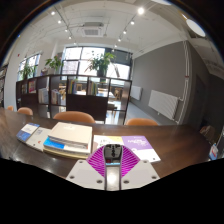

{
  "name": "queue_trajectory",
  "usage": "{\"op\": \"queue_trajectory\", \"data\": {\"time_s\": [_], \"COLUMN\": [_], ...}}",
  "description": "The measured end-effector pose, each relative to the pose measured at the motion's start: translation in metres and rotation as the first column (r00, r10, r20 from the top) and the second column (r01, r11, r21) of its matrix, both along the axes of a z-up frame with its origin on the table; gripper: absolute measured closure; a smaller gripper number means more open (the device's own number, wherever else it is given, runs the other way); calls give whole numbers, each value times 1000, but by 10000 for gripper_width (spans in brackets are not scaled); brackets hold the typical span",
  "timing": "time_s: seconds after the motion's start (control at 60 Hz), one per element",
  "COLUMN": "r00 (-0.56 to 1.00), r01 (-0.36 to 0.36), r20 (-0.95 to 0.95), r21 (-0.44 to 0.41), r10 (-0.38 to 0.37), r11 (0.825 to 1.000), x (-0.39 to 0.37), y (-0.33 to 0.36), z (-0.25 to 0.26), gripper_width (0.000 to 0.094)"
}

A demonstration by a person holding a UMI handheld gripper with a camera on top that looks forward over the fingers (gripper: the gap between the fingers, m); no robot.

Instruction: Unplug charger

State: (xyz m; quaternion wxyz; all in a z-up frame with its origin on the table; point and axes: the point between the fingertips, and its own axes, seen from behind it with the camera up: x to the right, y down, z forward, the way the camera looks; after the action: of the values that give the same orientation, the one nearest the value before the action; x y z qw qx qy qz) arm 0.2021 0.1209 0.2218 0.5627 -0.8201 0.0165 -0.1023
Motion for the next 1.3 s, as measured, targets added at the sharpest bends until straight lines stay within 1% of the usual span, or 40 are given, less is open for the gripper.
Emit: {"op": "queue_trajectory", "data": {"time_s": [0.017, 0.033, 0.083, 0.117, 0.15, 0.25, 0.317, 0.417, 0.467, 0.5, 0.55, 0.6, 0.65, 0.717, 0.8, 0.85, 0.917, 1.033, 1.15, 1.3], "r00": [1000, 1000, 999, 999, 998, 994, 992, 987, 985, 985, 986, 988, 989, 990, 992, 991, 991, 990, 987, 989], "r01": [1, 5, -5, 2, 4, -7, -20, -60, -84, -92, -102, -106, -104, -85, -72, -70, -60, -71, -94, -101], "r20": [-8, -19, -40, -54, -68, -107, -124, -157, -168, -168, -157, -141, -132, -126, -118, -118, -120, -126, -134, -117], "r21": [-16, -33, -79, -100, -120, -183, -231, -278, -286, -294, -300, -296, -270, -223, -161, -120, -62, -14, -31, -79], "r10": [-2, -5, 2, -7, -12, -13, -9, 16, 36, 43, 56, 66, 71, 58, 53, 55, 53, 69, 89, 91], "r11": [1000, 999, 997, 995, 993, 983, 973, 959, 955, 951, 948, 949, 957, 971, 984, 990, 996, 997, 995, 992], "x": [11, 2, 5, 14, 30, 42, 48, 44, 40, 38, 37, 37, 37, 36, 31, 24, 15, -12, -38, -60], "y": [3, 12, 14, 11, 8, 5, 1, -3, -4, -4, -5, -6, -7, -14, -32, -48, -74, -136, -201, -279], "z": [-27, -41, -77, -98, -113, -157, -182, -206, -211, -211, -208, -195, -175, -141, -89, -59, -23, 17, 21, 4], "gripper_width": [784, 766, 766, 765, 753, 739, 730, 709, 676, 632, 502, 428, 388, 339, 203, 144, 132, 147, 142, 128]}}
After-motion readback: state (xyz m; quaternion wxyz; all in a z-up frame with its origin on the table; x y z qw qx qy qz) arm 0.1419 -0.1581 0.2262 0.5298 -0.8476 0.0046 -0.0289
